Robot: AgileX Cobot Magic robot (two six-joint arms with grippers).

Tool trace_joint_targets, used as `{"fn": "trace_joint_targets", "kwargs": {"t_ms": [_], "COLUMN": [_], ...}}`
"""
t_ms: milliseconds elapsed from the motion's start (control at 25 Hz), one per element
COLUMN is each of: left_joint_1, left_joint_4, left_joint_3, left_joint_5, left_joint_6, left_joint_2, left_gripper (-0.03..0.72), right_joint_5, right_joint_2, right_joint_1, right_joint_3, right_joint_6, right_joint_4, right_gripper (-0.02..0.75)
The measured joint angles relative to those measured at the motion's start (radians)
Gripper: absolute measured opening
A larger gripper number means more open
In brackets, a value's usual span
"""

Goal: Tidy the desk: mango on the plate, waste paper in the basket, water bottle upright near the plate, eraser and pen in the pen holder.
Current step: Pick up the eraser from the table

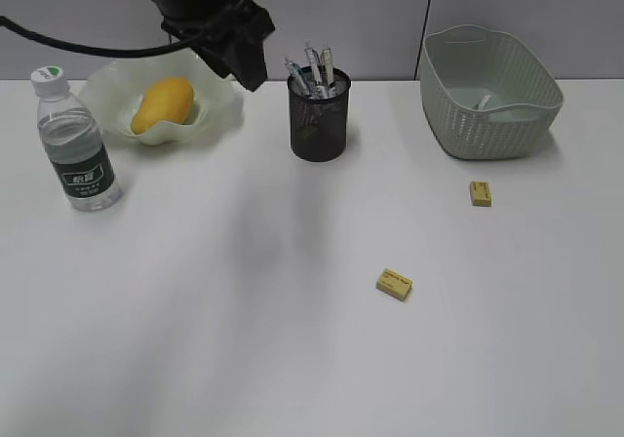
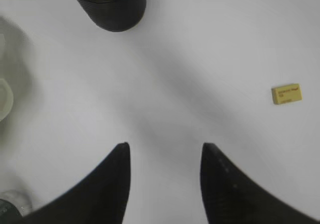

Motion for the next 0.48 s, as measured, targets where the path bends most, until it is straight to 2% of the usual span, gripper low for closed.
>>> {"fn": "trace_joint_targets", "kwargs": {"t_ms": [240,480], "left_joint_1": [0.000,0.000], "left_joint_4": [0.002,0.002], "left_joint_3": [0.043,0.273], "left_joint_5": [0.003,0.003], "left_joint_6": [-0.079,-0.088], "left_joint_2": [-0.092,-0.250], "left_gripper": [0.337,0.337], "right_joint_5": [0.000,0.000], "right_joint_2": [0.000,0.000], "right_joint_1": [0.000,0.000], "right_joint_3": [0.000,0.000], "right_joint_6": [0.000,0.000], "right_joint_4": [0.000,0.000], "right_gripper": [0.477,0.477]}}
